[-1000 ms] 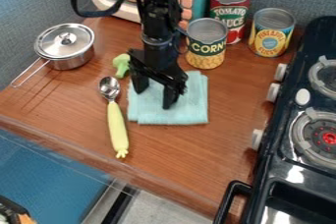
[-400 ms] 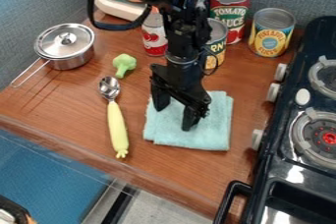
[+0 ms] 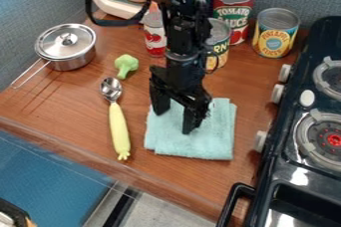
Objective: Move the blue towel to the middle bottom of the table
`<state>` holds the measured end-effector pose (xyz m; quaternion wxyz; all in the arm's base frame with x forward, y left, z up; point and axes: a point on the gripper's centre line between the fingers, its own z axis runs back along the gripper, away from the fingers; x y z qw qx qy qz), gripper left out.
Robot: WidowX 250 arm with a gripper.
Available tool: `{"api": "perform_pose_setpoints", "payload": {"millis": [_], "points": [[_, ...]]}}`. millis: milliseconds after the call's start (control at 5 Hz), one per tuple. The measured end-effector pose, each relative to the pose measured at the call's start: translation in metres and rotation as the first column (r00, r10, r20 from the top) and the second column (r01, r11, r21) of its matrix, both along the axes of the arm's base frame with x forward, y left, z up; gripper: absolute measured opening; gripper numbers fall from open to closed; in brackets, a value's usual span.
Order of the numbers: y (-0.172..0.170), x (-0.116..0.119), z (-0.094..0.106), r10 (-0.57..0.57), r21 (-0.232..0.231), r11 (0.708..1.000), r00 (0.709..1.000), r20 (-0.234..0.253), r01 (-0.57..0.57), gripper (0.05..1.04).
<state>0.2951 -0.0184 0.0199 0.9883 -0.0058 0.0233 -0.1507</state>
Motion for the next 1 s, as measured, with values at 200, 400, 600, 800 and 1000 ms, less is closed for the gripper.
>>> {"api": "perform_pose_setpoints", "payload": {"millis": [200, 400, 600, 800, 1000], "points": [[0.0, -0.001, 0.006, -0.002, -0.001, 1.0, 1.0, -0.012, 0.002, 0.999], [0.001, 0.002, 0.022, 0.001, 0.001, 1.0, 1.0, 0.028, -0.001, 0.999], [0.003, 0.0, 0.037, 0.008, 0.024, 1.0, 0.999, 0.032, -0.009, 0.999], [-0.001, -0.002, 0.063, -0.018, 0.056, 0.998, 0.998, 0.062, 0.015, 0.999], [0.003, -0.004, 0.075, -0.038, 0.089, 0.995, 0.999, 0.018, 0.036, 0.999]]}}
